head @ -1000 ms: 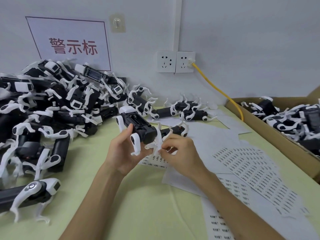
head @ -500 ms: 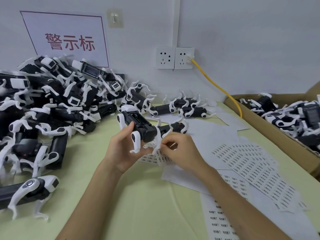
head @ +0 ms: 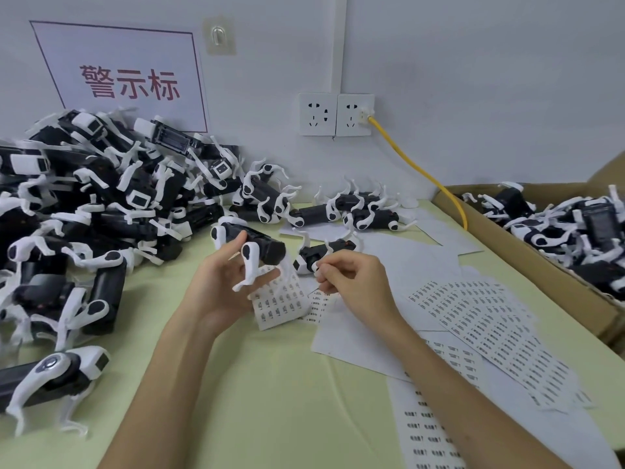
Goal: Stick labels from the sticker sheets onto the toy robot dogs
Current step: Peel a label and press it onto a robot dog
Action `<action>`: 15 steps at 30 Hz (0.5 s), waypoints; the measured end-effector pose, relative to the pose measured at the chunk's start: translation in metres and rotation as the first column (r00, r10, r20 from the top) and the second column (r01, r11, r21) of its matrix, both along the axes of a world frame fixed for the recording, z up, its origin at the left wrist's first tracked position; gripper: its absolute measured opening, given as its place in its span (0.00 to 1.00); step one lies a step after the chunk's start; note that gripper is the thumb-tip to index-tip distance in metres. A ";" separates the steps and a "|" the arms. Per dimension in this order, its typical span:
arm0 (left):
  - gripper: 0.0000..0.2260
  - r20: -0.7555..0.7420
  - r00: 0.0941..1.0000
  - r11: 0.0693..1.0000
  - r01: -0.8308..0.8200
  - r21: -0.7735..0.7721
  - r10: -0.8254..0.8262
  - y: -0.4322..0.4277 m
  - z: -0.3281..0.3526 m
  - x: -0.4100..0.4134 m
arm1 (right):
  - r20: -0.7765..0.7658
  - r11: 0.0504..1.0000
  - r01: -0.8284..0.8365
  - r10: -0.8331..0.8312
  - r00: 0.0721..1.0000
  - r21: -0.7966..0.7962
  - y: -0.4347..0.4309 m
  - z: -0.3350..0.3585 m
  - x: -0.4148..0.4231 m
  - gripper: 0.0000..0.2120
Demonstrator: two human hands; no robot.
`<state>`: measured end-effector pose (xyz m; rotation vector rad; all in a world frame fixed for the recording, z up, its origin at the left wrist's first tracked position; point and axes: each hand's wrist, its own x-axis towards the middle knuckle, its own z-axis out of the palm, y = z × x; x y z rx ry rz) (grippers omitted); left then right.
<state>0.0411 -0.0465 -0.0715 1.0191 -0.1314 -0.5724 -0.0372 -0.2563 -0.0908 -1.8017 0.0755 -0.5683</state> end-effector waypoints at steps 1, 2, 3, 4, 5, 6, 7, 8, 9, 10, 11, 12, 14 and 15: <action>0.18 0.005 1.000 1.000 -0.009 -0.016 0.009 0.004 0.001 0.001 | -0.006 1.000 -0.002 0.002 1.000 0.007 0.000 -0.001 0.000 0.07; 0.21 0.034 0.999 1.000 -0.020 -0.018 0.021 0.009 0.003 0.002 | -0.011 1.000 -0.001 0.001 1.000 0.010 0.000 -0.001 0.001 0.07; 0.23 0.093 0.994 0.999 -0.051 0.017 0.049 0.012 0.004 0.004 | -0.014 1.000 0.001 -0.001 1.000 0.010 0.000 -0.002 0.002 0.07; 0.22 0.171 0.981 0.993 -0.098 0.065 0.086 0.014 0.005 0.005 | -0.014 1.000 0.004 -0.004 1.000 0.006 0.000 -0.002 0.002 0.08; 0.17 0.247 0.961 0.983 -0.154 0.100 0.125 0.015 0.007 0.004 | -0.012 1.000 0.008 -0.008 1.000 -0.003 0.000 -0.002 0.002 0.08; 0.11 0.300 0.939 0.971 -0.210 0.114 0.168 0.014 0.008 0.004 | -0.008 1.000 0.012 -0.012 1.000 -0.019 0.000 -0.002 0.002 0.09; 0.08 0.334 0.917 0.955 -0.270 0.122 0.217 0.013 0.008 0.004 | -0.004 0.999 0.017 -0.017 1.000 -0.041 0.000 -0.002 0.002 0.11; 0.08 0.363 0.897 0.939 -0.317 0.132 0.252 0.011 0.008 0.005 | -0.001 0.998 0.021 -0.021 1.000 -0.062 0.000 -0.002 0.002 0.14; 0.10 0.386 0.882 0.930 -0.343 0.135 0.270 0.010 0.008 0.004 | 0.000 0.997 0.021 -0.021 1.000 -0.075 0.000 -0.002 0.002 0.17; 0.09 0.392 0.877 0.932 -0.345 0.114 0.277 0.008 0.008 0.003 | 0.001 0.997 0.016 -0.016 1.000 -0.076 0.001 -0.002 0.002 0.19; 0.08 0.368 0.894 0.952 -0.300 0.063 0.258 0.006 0.007 0.001 | 0.003 0.998 0.005 -0.004 1.000 -0.068 0.001 -0.001 0.002 0.22; 0.08 0.326 0.922 0.976 -0.217 -0.017 0.210 0.006 0.006 0.000 | 0.007 0.998 -0.015 0.016 1.000 -0.054 0.002 0.000 0.002 0.23; 0.16 0.254 0.966 0.979 -0.001 -0.205 0.054 0.003 0.005 -0.003 | 0.021 0.996 -0.085 0.085 0.996 -0.024 0.003 0.001 0.001 0.23; 0.16 0.268 0.963 0.961 0.092 -0.262 -0.019 0.000 0.004 -0.005 | 0.028 0.992 -0.123 0.123 0.992 -0.016 0.004 0.002 0.000 0.23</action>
